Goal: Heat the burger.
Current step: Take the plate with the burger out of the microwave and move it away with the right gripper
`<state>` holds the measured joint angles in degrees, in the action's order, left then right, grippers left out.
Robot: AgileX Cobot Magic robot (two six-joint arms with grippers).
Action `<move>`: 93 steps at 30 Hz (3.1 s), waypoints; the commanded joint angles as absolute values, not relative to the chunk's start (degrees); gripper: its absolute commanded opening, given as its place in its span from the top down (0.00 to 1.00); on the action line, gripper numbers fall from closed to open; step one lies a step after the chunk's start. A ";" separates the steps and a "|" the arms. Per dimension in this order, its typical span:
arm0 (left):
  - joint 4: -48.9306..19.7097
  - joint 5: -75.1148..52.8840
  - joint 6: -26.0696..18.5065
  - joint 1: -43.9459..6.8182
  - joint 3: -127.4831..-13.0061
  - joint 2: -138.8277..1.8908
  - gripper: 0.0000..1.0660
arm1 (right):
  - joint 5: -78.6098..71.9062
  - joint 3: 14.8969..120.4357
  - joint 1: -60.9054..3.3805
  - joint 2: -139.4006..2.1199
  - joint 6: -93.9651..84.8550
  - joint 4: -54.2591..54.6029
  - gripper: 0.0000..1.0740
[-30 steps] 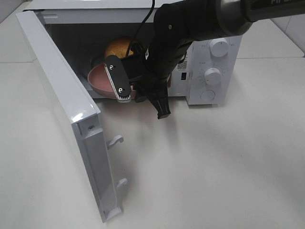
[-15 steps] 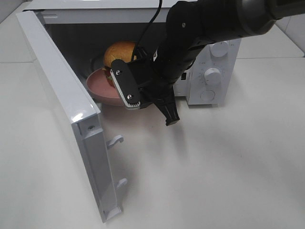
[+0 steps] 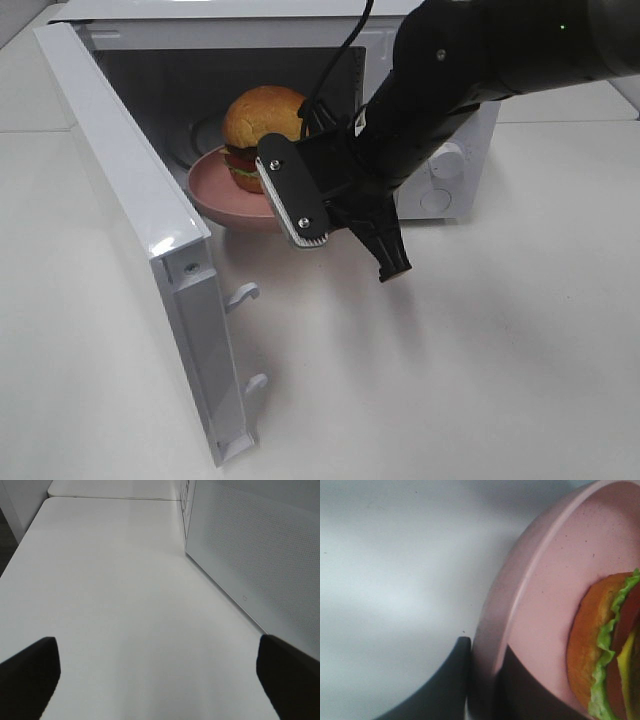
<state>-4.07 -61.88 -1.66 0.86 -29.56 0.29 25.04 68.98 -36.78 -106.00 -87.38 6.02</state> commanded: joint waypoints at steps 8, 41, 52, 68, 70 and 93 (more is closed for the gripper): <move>-4.24 -61.19 -1.55 1.03 -29.51 1.03 0.06 | 16.50 59.13 -36.67 -97.12 -87.61 5.84 1.00; -4.24 -61.19 -1.55 1.03 -29.51 1.03 0.06 | 14.38 32.14 -36.67 -68.98 -78.27 -1.95 0.99; -4.24 -61.19 -1.55 1.03 -29.51 1.03 0.06 | 20.34 25.55 -36.67 -54.14 -64.97 -12.49 0.99; -4.24 -61.19 -1.55 1.03 -29.51 1.03 0.06 | 33.92 24.98 -36.67 -46.07 -34.32 -30.77 0.98; -4.24 -61.19 -1.55 1.03 -29.51 1.03 0.06 | 35.29 24.98 -36.67 -46.07 -30.02 -32.89 0.98; -4.24 -61.19 -1.55 1.03 -29.51 1.03 0.06 | 48.36 24.98 -36.67 -46.07 -6.19 -41.14 0.97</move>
